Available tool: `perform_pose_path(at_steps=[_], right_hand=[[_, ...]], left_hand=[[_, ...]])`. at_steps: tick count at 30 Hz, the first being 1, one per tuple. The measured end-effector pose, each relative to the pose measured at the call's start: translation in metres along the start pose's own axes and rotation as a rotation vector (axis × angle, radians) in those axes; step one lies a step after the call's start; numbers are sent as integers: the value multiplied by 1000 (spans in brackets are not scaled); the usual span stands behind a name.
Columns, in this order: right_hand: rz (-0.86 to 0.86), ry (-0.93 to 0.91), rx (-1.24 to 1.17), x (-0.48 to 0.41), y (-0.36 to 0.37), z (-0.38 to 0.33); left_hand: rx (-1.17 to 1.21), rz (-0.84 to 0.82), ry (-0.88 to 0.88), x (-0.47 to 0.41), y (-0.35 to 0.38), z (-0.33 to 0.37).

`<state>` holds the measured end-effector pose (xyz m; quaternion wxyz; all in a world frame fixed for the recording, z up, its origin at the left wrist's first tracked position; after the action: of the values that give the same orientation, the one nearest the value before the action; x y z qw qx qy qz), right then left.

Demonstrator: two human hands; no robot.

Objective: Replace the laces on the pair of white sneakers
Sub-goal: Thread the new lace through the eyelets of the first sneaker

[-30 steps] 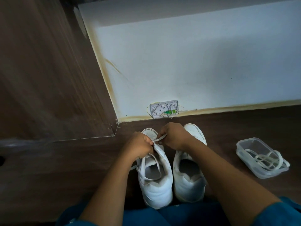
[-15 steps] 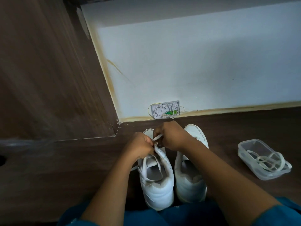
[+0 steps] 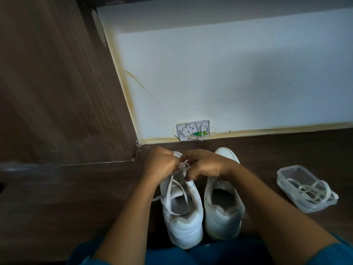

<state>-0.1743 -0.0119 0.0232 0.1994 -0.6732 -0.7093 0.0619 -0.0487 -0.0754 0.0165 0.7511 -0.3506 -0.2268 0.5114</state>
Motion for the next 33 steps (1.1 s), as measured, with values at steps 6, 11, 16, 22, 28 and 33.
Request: perform_pose_path(at_steps=[6,11,16,22,28,33], right_hand=[[61,19,169,-5,5,2],[23,-12,151,-6,6,-2],[89,-271,176,-8,13,-10],[434,-492,-207,-6,2,-27],[523,-558,-358,-9,1,-34],[465,-478,-412,-6,-8,-32]], left_hand=[[825,-77,-102,19,-34,36],[1277,-342,66,46,-93,52],[1303,-283,29,41,-91,39],[437,-302,-61,14,-31,-1],[144,-287,61,9,-6,0],[-1,-225,84,6,-6,-2]])
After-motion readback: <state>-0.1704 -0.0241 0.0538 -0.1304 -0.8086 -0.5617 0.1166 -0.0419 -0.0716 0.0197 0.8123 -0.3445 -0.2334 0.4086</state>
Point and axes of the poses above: each hand's wrist, its own x-axis away from the middle knuckle, its own y-axis out of the palm, z = x × y, the point moved 2 cm from there along -x, towards the middle knuckle, and after that the axes turned 13 degrees about -x, right-handed, at the moved point
